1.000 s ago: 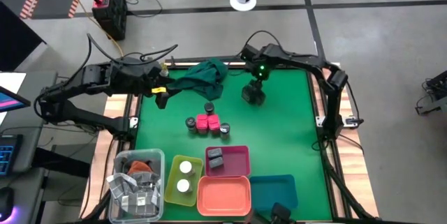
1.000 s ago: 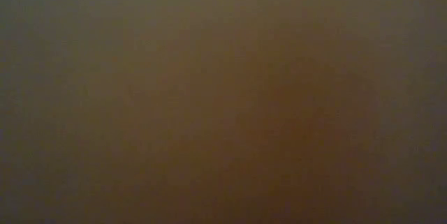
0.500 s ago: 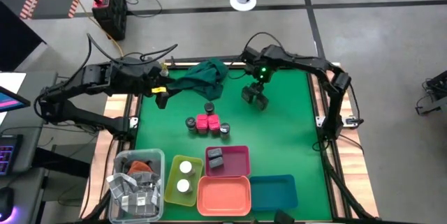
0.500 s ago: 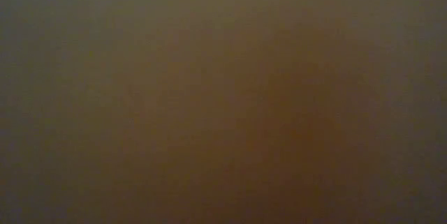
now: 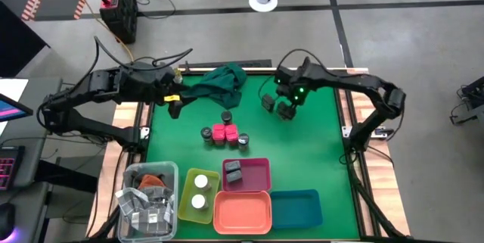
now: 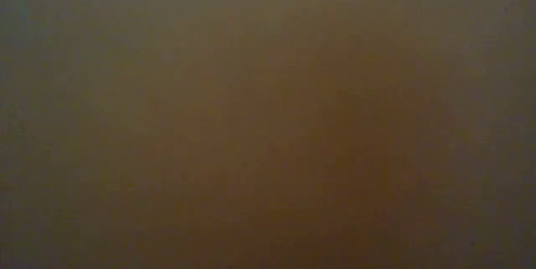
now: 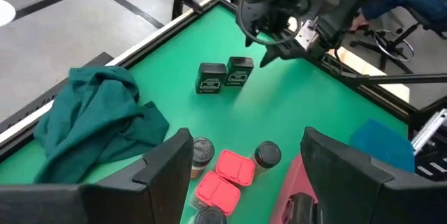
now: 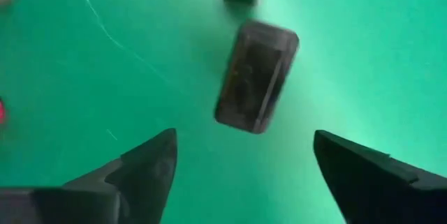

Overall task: Sort spices by type
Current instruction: Put the top black seasoning can into the pink bin

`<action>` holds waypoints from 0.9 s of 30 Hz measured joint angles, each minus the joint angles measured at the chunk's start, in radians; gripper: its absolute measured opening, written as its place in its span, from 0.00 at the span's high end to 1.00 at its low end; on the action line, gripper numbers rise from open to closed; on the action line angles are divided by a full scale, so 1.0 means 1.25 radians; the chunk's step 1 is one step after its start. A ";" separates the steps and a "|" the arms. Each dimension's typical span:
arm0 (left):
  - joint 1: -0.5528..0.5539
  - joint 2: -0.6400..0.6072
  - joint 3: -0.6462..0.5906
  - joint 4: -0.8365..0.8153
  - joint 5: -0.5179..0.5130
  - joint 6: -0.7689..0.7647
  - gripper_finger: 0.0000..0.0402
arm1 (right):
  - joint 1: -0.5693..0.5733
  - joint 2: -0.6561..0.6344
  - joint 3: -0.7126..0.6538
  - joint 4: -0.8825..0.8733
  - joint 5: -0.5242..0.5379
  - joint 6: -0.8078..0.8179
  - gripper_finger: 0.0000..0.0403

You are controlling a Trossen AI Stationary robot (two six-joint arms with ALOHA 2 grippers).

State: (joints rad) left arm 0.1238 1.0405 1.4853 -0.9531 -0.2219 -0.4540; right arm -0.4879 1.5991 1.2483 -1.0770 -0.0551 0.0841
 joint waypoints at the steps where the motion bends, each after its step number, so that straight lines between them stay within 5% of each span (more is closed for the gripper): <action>1: 0.000 0.000 0.000 0.000 0.009 0.000 0.37 | 0.002 -0.010 -0.008 0.013 0.001 0.013 0.08; 5: 0.000 0.000 0.000 0.000 0.030 0.000 0.37 | 0.003 -0.025 -0.026 0.045 0.037 0.037 0.02; 18: 0.000 0.000 0.000 -0.001 0.041 0.003 0.37 | 0.033 0.086 -0.027 0.126 0.084 0.076 0.03; 27: 0.000 0.000 0.000 -0.015 0.049 -0.002 0.37 | 0.033 0.126 -0.027 0.135 0.088 0.068 0.18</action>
State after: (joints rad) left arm 0.1238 1.0401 1.4853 -0.9721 -0.1608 -0.4560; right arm -0.4465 1.7569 1.2148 -0.9089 0.0555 0.1692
